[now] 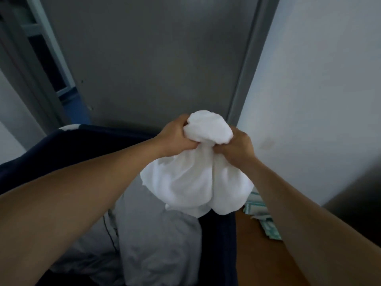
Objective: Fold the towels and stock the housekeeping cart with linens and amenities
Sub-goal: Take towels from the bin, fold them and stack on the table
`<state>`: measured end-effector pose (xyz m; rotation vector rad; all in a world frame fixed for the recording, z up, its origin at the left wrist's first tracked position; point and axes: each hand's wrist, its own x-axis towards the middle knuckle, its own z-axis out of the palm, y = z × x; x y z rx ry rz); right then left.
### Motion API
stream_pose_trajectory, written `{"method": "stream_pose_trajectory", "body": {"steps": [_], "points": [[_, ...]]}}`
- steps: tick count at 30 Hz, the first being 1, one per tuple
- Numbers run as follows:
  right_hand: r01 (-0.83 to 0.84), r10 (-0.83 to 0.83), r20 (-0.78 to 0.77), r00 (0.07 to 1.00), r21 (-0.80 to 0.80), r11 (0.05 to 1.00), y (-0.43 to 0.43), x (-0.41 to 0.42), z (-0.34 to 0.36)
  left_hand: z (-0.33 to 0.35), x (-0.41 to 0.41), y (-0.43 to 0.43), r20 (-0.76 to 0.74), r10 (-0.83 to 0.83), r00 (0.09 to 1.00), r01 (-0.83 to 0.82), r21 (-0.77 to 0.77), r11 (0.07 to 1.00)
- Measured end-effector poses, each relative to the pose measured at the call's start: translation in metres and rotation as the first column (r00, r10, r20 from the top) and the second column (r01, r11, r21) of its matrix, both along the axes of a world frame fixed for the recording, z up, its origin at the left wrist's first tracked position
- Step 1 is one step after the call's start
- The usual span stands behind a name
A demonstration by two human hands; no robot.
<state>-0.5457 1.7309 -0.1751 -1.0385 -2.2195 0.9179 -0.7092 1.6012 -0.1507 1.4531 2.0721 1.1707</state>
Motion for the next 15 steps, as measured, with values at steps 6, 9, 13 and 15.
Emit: {"method": "stream_pose_trajectory", "body": {"steps": [6, 9, 13, 15], "points": [[0.268, -0.243, -0.203, 0.948, 0.105, 0.958, -0.020, 0.076, 0.061, 0.047, 0.068, 0.008, 0.017, -0.099, 0.995, 0.092, 0.244, 0.965], [0.340, -0.302, -0.235, 0.924, 0.141, 0.930, -0.027, 0.122, 0.084, 0.062, 0.109, 0.013, 0.022, -0.162, 0.986, 0.149, 0.291, 0.945], [0.397, -0.354, -0.229, 0.907, 0.175, 0.901, -0.030, 0.182, 0.101, 0.073, 0.163, 0.025, 0.069, -0.261, 0.963, 0.230, 0.297, 0.927], [0.422, -0.383, -0.218, 0.898, 0.181, 0.888, -0.027, 0.214, 0.101, 0.072, 0.191, 0.035, 0.085, -0.303, 0.949, 0.270, 0.276, 0.923]]}}
